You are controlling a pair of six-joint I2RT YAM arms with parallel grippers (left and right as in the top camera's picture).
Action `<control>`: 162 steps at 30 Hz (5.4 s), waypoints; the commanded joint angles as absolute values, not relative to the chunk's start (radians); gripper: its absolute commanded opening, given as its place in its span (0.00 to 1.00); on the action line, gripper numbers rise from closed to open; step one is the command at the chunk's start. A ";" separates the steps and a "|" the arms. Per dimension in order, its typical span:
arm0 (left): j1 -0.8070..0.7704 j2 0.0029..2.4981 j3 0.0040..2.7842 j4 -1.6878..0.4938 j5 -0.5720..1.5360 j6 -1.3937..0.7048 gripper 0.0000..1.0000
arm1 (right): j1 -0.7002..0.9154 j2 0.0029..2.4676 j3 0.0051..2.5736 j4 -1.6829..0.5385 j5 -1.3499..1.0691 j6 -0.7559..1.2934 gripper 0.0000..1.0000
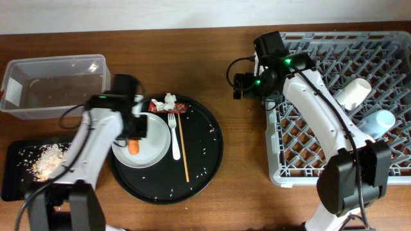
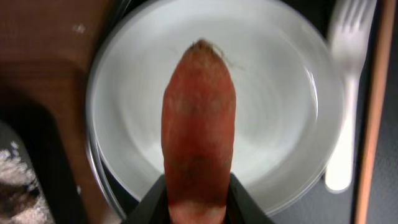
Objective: Sort waste into correct bins and load items into the dishwasher rack
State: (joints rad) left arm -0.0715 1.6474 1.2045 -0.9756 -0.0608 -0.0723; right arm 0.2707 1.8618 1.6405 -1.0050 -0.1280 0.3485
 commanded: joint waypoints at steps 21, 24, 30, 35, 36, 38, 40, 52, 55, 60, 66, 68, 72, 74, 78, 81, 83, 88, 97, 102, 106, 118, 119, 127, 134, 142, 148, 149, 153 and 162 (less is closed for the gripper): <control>0.817 1.652 1.139 -0.763 0.143 -0.558 0.20 | 0.266 1.852 1.655 -1.005 -0.122 0.357 0.99; 0.817 1.694 1.139 -0.753 0.147 -0.557 0.20 | 0.266 1.852 1.655 -1.005 -0.122 0.357 0.99; 0.817 1.739 1.139 -0.716 0.233 -0.558 0.36 | 0.266 1.852 1.655 -1.005 -0.122 0.356 0.99; 0.817 1.739 1.139 -0.719 0.309 -0.557 0.53 | 0.266 1.852 1.655 -1.005 -0.122 0.357 0.99; 0.817 1.739 1.139 -0.720 0.379 -0.556 0.54 | 0.266 1.852 1.655 -1.005 -0.122 0.357 0.99; 0.817 1.739 1.139 -0.738 0.493 -0.528 0.54 | 0.266 1.852 1.655 -1.005 -0.122 0.357 0.99; 0.817 1.736 1.139 -0.762 0.611 -0.435 0.54 | 0.266 1.852 1.655 -1.005 -0.122 0.357 0.99; 0.617 1.312 1.139 -1.010 0.678 -0.320 0.99 | 0.266 1.852 1.655 -1.005 -0.122 0.357 0.99; 0.414 1.308 1.134 -1.019 0.676 -0.320 0.99 | 0.266 1.852 1.655 -1.005 -0.122 0.357 0.99; 0.033 1.309 1.132 -0.999 0.411 -0.321 0.99 | 0.266 1.852 1.655 -1.005 -0.122 0.356 0.99; -0.276 1.360 1.131 -0.960 0.042 -0.426 0.67 | 0.266 1.852 1.655 -1.005 -0.122 0.357 0.99; -0.325 1.426 1.131 -0.954 -0.007 -0.426 0.60 | 0.266 1.852 1.655 -1.005 -0.122 0.356 0.99; -0.375 1.594 1.131 -0.955 -0.023 -0.426 0.59 | 0.266 1.852 1.655 -1.005 -0.122 0.357 0.99; -0.375 1.625 1.131 -0.951 -0.024 -0.426 0.59 | 0.266 1.852 1.655 -1.005 -0.122 0.356 0.99; -0.373 1.625 1.132 -0.909 -0.051 -0.426 0.61 | 0.266 1.852 1.655 -1.005 -0.122 0.357 0.99; -0.357 1.625 1.132 -0.829 -0.068 -0.426 0.61 | 0.266 1.852 1.655 -1.005 -0.122 0.357 0.99; -0.335 1.625 1.132 -0.733 -0.073 -0.425 0.72 | 0.266 1.852 1.655 -1.005 -0.122 0.357 0.99; -0.294 1.670 1.168 -0.520 -0.071 -0.293 0.76 | 0.266 1.852 1.655 -1.005 -0.122 0.357 0.99; -0.220 1.955 1.506 -0.737 0.011 -0.208 0.76 | 0.266 1.852 1.655 -1.005 -0.122 0.356 0.99; -0.220 2.061 1.506 -0.708 0.015 -0.224 0.76 | 0.266 1.852 1.655 -1.005 -0.122 0.357 0.99; -0.221 2.067 1.506 -0.693 0.015 -0.238 0.66 | 0.266 1.852 1.655 -1.005 -0.122 0.357 0.99; -0.219 1.971 1.641 -0.773 -0.011 -0.237 0.01 | 0.266 1.852 1.655 -1.005 -0.122 0.357 0.99; -0.212 1.934 1.665 -0.772 -0.046 -0.238 0.00 | 0.266 1.852 1.655 -1.005 -0.122 0.357 0.99; 0.037 1.875 1.678 -0.627 -0.114 -0.302 0.00 | 0.266 1.852 1.655 -1.005 -0.122 0.357 0.99; 0.268 1.895 1.674 -0.603 -0.329 -0.301 0.00 | 0.266 1.852 1.655 -1.005 -0.122 0.357 0.99; 0.286 1.970 1.672 -0.630 -0.351 -0.297 0.77 | 0.266 1.852 1.655 -1.005 -0.122 0.357 0.99; 0.268 1.911 1.673 -0.712 -0.339 -0.295 0.93 | 0.266 1.852 1.655 -1.005 -0.122 0.357 0.99; 0.255 1.888 1.673 -0.720 -0.318 -0.299 0.92 | 0.266 1.852 1.655 -1.005 -0.122 0.356 0.99; 0.080 1.740 1.673 -0.751 -0.165 -0.271 0.93 | 0.266 1.852 1.655 -1.005 -0.122 0.357 0.99; -0.327 1.898 1.669 -1.052 0.021 -0.546 0.82 | 0.266 1.852 1.655 -1.005 -0.122 0.357 0.99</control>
